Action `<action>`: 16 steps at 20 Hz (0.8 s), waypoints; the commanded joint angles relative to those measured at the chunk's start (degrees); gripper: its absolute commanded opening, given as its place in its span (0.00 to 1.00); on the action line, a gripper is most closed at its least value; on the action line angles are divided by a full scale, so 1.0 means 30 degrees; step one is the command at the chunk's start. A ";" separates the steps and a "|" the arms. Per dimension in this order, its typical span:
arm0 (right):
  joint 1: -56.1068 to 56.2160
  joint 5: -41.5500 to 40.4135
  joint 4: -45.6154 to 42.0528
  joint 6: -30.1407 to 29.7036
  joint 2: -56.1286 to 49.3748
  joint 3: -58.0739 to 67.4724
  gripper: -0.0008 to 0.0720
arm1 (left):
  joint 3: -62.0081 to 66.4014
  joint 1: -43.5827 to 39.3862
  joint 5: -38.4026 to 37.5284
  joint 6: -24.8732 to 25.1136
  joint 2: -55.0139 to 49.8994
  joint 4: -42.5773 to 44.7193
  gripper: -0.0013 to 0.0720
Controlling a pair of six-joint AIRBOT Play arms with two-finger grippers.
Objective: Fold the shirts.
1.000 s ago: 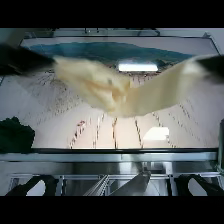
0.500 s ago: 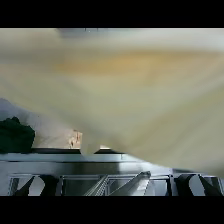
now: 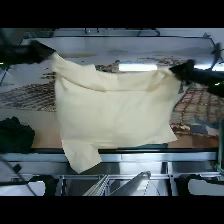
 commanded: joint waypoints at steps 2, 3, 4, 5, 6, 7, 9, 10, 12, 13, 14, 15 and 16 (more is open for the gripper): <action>0.0015 -0.1027 0.1443 -0.1843 -0.4932 0.2113 0.51 | 0.6288 -0.0823 0.1705 -0.2579 -0.7679 0.1552 1.00; -0.0554 -0.0051 0.1158 -0.1851 -0.4918 0.2863 0.51 | 0.7956 -0.0255 0.3082 -0.3351 -0.8444 0.1566 0.99; -0.1304 0.1268 0.0852 -0.1734 -0.4765 0.3687 0.57 | 0.9238 0.0364 0.4350 -0.3803 -0.8794 0.1559 0.99; -0.2084 0.2324 0.0619 -0.0860 -0.4524 0.4284 0.64 | 1.0018 0.1093 0.5472 -0.3949 -0.8721 0.1537 0.99; -0.3009 0.3512 0.0262 0.0189 -0.4116 0.4656 0.64 | 1.0112 0.1785 0.6375 -0.3942 -0.8298 0.1566 0.97; -0.3898 0.4809 -0.0226 0.0510 -0.3621 0.4707 0.64 | 0.9420 0.2579 0.7162 -0.3942 -0.7512 0.1566 0.97; -0.5238 0.7657 -0.2878 0.1523 -0.2739 0.4452 0.63 | 0.7053 0.3934 0.8954 -0.3614 -0.5865 0.1632 0.97; -0.5566 0.8816 -0.4765 0.2018 -0.2215 0.3832 0.63 | 0.5566 0.4488 1.0025 -0.3359 -0.5093 0.1654 0.97; -0.5807 0.9508 -0.8735 0.2623 -0.0627 0.1151 0.63 | 0.1552 0.5377 1.1635 -0.2834 -0.3242 0.1756 0.97; -0.5872 0.9260 -1.0404 0.2616 0.0401 -0.0663 0.63 | -0.0845 0.5690 1.1686 -0.2215 -0.2157 0.1785 0.97; -0.5960 0.8604 -1.1825 0.2703 0.1457 -0.2484 0.63 | -0.3286 0.6018 1.1271 -0.1668 -0.1056 0.1792 0.97; -0.6076 0.7584 -1.2801 0.2790 0.2382 -0.4116 0.63 | -0.5435 0.6309 1.0491 -0.0976 -0.0131 0.1923 0.97; -0.6215 0.6317 -1.3631 0.2951 0.3177 -0.5617 0.63 | -0.7257 0.6528 0.9362 -0.0758 0.0605 0.2667 0.97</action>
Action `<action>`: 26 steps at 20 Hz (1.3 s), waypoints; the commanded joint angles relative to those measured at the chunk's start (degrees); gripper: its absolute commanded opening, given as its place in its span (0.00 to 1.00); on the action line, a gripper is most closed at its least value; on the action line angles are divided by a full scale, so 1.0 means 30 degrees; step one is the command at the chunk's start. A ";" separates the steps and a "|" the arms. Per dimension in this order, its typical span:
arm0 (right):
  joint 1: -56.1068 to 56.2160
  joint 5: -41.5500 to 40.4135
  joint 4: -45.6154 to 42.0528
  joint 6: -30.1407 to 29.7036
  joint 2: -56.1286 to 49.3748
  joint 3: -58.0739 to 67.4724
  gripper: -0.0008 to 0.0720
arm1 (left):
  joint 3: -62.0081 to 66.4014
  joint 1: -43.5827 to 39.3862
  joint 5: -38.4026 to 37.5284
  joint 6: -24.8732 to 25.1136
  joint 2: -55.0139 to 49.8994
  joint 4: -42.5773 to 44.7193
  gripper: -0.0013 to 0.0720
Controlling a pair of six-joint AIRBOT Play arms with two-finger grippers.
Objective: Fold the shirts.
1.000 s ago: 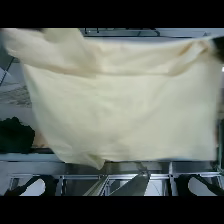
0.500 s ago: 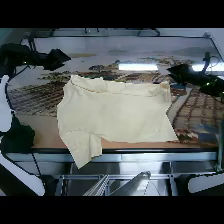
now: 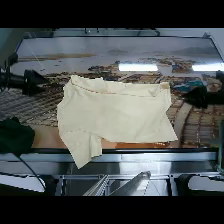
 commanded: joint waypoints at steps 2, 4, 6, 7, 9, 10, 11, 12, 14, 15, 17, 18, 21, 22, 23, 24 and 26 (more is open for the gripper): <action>-0.0685 -0.3191 -0.5115 0.0954 0.2958 -0.6207 0.63 | -0.7941 0.1107 -0.2834 0.1282 0.3191 0.3388 0.97; -0.0758 -0.3555 -0.5639 0.0940 0.2725 -0.7380 0.63 | -0.9267 0.1100 -0.3490 0.1260 0.3169 0.4532 0.97; -0.0758 -0.3752 -0.5756 0.1246 0.2361 -0.7752 0.63 | -0.9792 0.1071 -0.3636 0.1253 0.2710 0.4845 0.97; -0.0750 -0.3636 -0.5705 0.1290 0.2310 -0.7766 0.63 | -0.9836 0.1071 -0.3606 0.1202 0.2317 0.4860 0.97; -0.0743 -0.3228 -0.5370 0.1268 0.2339 -0.7766 0.63 | -0.9821 0.1042 -0.3723 0.1188 0.1596 0.4765 0.97; -0.0714 -0.3096 -0.5253 0.1260 0.2339 -0.7766 0.63 | -0.9821 0.0882 -0.3730 0.1188 0.1202 0.4575 0.97; -0.0692 -0.3024 -0.5253 0.1282 0.2339 -0.7766 0.63 | -0.9821 0.0612 -0.3672 0.1195 0.0729 0.4197 0.97; -0.0692 -0.2914 -0.5246 0.1282 0.2339 -0.7766 0.63 | -0.9828 0.0299 -0.3534 0.1202 0.0393 0.4014 0.97; -0.0714 -0.2659 -0.5260 0.1282 0.2339 -0.7766 0.63 | -0.9821 -0.0714 -0.3118 0.1209 -0.0328 0.3759 0.97; -0.0714 -0.2550 -0.5260 0.1297 0.2339 -0.7759 0.63 | -0.9821 -0.1246 -0.2922 0.1231 -0.0539 0.3606 0.84; -0.0736 -0.2346 -0.5268 0.1443 0.2339 -0.7759 0.63 | -0.9821 -0.2178 -0.2229 0.1362 -0.0758 0.3708 0.75; -0.0816 -0.2288 -0.5268 0.1435 0.2339 -0.7752 0.63 | -0.9821 -0.2455 -0.1836 0.1545 -0.0750 0.3701 0.75; -0.1508 -0.2259 -0.5275 0.1501 0.2324 -0.7752 0.63 | -0.9821 -0.2528 -0.0903 0.1647 -0.0750 0.3708 0.69; -0.1770 -0.2273 -0.5326 0.1494 0.2317 -0.7752 0.63 | -0.9828 -0.2375 -0.0780 0.1654 -0.0750 0.3716 0.39; -0.1843 -0.2302 -0.5501 0.1486 0.2259 -0.7759 0.63 | -0.9821 -0.2193 -0.0794 0.1647 -0.0750 0.3687 0.16; -0.1770 -0.2237 -0.5785 0.1399 0.2142 -0.7766 0.63 | -0.9828 -0.2004 -0.0794 0.1647 -0.0750 0.3679 0.12; -0.1741 -0.2091 -0.5625 0.1188 0.1683 -0.7941 0.63 | -0.9828 -0.1698 -0.0823 0.1647 -0.0750 0.3657 0.12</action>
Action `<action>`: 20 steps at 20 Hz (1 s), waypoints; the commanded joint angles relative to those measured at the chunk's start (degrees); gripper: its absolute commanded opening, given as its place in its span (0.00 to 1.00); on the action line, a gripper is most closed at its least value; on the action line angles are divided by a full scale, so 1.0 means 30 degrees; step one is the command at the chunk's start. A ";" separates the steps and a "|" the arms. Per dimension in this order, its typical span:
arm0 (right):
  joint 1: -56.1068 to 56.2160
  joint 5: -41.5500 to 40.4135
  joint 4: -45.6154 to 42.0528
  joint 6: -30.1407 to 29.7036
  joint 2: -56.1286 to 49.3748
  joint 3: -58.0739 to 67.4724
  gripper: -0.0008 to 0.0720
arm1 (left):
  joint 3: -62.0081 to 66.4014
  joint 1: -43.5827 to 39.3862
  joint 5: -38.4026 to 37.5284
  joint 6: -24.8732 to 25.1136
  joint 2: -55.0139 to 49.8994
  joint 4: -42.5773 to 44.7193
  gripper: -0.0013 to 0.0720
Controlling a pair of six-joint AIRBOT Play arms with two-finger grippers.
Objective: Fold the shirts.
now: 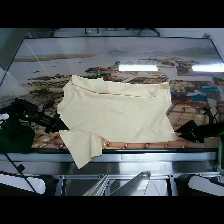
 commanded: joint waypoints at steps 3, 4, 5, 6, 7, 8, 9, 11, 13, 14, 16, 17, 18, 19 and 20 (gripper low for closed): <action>-0.0109 0.0525 0.0743 -0.1071 -0.1115 -0.0576 0.63 | 0.0022 0.0328 0.0627 0.0029 -0.0015 -0.0379 0.12; -0.0102 0.0860 0.1362 -0.1472 -0.1355 -0.0634 0.63 | 0.0022 0.0328 0.0576 0.0029 -0.0015 -0.0379 0.12; -0.0102 0.1151 0.1923 -0.1719 -0.1574 -0.0656 0.63 | 0.0022 0.0306 0.0474 0.0029 -0.0015 -0.0386 0.12; 0.0022 0.1290 0.2193 -0.1792 -0.1763 -0.0656 0.63 | 0.0022 0.0299 0.0481 0.0029 -0.0015 -0.0386 0.12; 0.0291 0.1355 0.2178 -0.1792 -0.1923 -0.0656 0.63 | 0.0022 0.0299 0.0488 0.0029 -0.0015 -0.0386 0.12; 0.0627 0.1348 0.2193 -0.1792 -0.2069 -0.0663 0.63 | 0.0022 0.0299 0.0481 0.0029 -0.0015 -0.0401 0.12; 0.1035 0.1297 0.2310 -0.1851 -0.2200 -0.0663 0.62 | 0.0022 0.0299 0.0474 0.0029 -0.0015 -0.0393 0.12; 0.1851 0.1100 0.3424 -0.2776 -0.2361 -0.0648 0.38 | 0.0022 0.0299 0.0503 0.0029 -0.0015 -0.0393 0.12; 0.2157 0.0991 0.5676 -0.4109 -0.2346 -0.0430 0.27 | 0.0022 0.0299 0.0568 0.0029 -0.0015 -0.0401 0.12; 0.2157 0.1151 0.6681 -0.4605 -0.2324 -0.0240 0.16 | 0.0022 0.0299 0.0619 0.0029 -0.0015 -0.0401 0.12; 0.2157 0.1821 0.8051 -0.5042 -0.2033 0.0058 0.03 | 0.0029 0.0299 0.0838 0.0036 -0.0007 -0.0510 0.05; 0.2157 0.2463 0.8459 -0.5333 -0.1668 0.0182 0.03 | 0.0051 0.0306 0.1443 0.0678 0.0036 -0.1319 0.04; 0.2157 0.3337 0.9136 -0.5661 -0.1100 0.0335 0.03 | 0.0080 0.0335 0.2718 0.1596 0.0262 -0.3198 0.04; 0.2120 0.4473 1.0418 -0.6003 -0.0197 0.0612 0.03 | 0.0117 0.0401 0.4240 0.2652 0.0750 -0.5778 0.04; 0.2018 0.5887 1.2517 -0.6535 0.1042 0.1042 0.03 | 0.0393 0.0452 0.5741 0.3308 0.1668 -0.8480 0.04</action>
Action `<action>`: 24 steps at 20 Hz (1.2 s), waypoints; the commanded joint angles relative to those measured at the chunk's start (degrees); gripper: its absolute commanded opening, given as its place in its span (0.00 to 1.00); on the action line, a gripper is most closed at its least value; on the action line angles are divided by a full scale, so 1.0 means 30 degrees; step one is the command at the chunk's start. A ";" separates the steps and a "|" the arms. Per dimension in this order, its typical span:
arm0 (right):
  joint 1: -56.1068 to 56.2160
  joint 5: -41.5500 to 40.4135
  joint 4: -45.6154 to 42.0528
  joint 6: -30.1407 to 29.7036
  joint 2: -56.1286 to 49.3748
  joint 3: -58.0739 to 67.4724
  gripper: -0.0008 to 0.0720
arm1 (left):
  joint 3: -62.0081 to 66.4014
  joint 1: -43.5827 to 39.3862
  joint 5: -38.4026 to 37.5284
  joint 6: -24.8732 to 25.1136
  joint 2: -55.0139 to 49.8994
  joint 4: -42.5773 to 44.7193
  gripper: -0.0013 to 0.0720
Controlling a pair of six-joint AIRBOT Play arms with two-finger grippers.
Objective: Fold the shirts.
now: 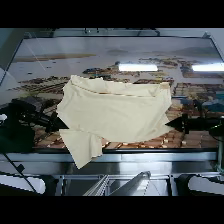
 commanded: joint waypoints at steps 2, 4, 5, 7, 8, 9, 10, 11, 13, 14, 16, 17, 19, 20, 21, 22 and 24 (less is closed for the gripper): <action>-0.0430 0.5238 0.9129 -0.1821 0.4954 0.2251 0.03 | 0.1639 0.0102 0.4371 0.1851 0.3876 -0.8466 0.04; -0.1399 0.5093 1.2560 -0.1821 0.8488 0.4758 0.03 | 0.4233 0.0240 0.4350 0.2040 0.8131 -1.0455 0.04; -0.2237 0.4182 1.3639 -0.1821 1.0375 0.6368 0.03 | 0.5923 0.0459 0.4335 0.2361 1.0163 -1.1285 0.04; -0.4051 0.0743 1.4003 -0.1632 1.3551 0.9442 0.03 | 1.0550 0.1377 0.3628 0.2696 1.3967 -1.1555 0.04; -0.4976 -0.1137 1.3988 -0.1596 1.4863 1.0746 0.03 | 1.2961 0.2244 0.2718 0.2747 1.5322 -1.1548 0.04; -0.5603 -0.2543 1.3988 -0.1588 1.5679 1.1861 0.03 | 1.5708 0.3657 0.1778 0.2827 1.6356 -1.1526 0.04; -0.5799 -0.3730 1.3988 -0.1479 1.6087 1.2990 0.03 | 1.8440 0.5399 0.0918 0.2914 1.6925 -1.1264 0.04; -0.5778 -0.4510 1.4003 -0.1188 1.6123 1.4098 0.03 | 2.0662 0.6841 0.0138 0.2900 1.7056 -1.0783 0.04; -0.5785 -0.6062 1.3733 -0.1180 1.5671 1.5919 0.03 | 2.3489 0.7461 -0.1333 0.2295 1.6254 -1.0309 0.04; -0.5785 -0.6936 1.3114 -0.1180 1.5358 1.6604 0.03 | 2.4079 0.6805 -0.1399 0.1785 1.5467 -1.0302 0.04; -0.5785 -0.7526 1.1402 -0.0984 1.4513 1.7376 0.03 | 2.3758 0.4932 -0.0911 0.0845 1.3792 -1.0098 0.04; -0.5785 -0.6936 1.0703 -0.0080 1.4061 1.7369 0.03 | 2.2848 0.4153 -0.0583 0.0714 1.3202 -1.0127 0.04; -0.5756 -0.4721 0.9224 0.1712 1.2568 1.7252 0.03 | 2.0276 0.2929 0.0248 0.0612 1.1774 -1.0105 0.04; -0.5442 -0.3628 0.8918 0.1931 1.1650 1.6852 0.03 | 1.8965 0.2302 0.0678 0.0474 1.0826 -1.0098 0.04; -0.4867 -0.2878 0.8794 0.1931 1.0805 1.6196 0.03 | 1.7930 0.1836 0.1151 0.0372 0.9843 -1.0091 0.04; -0.4058 -0.2324 0.8466 0.1923 0.9945 1.5212 0.03 | 1.6990 0.1348 0.1443 0.0372 0.8743 -0.9916 0.04; -0.2113 -0.2455 0.6972 0.1756 0.8597 1.2619 0.03 | 1.5599 0.0117 0.1479 0.0386 0.6659 -0.8320 0.04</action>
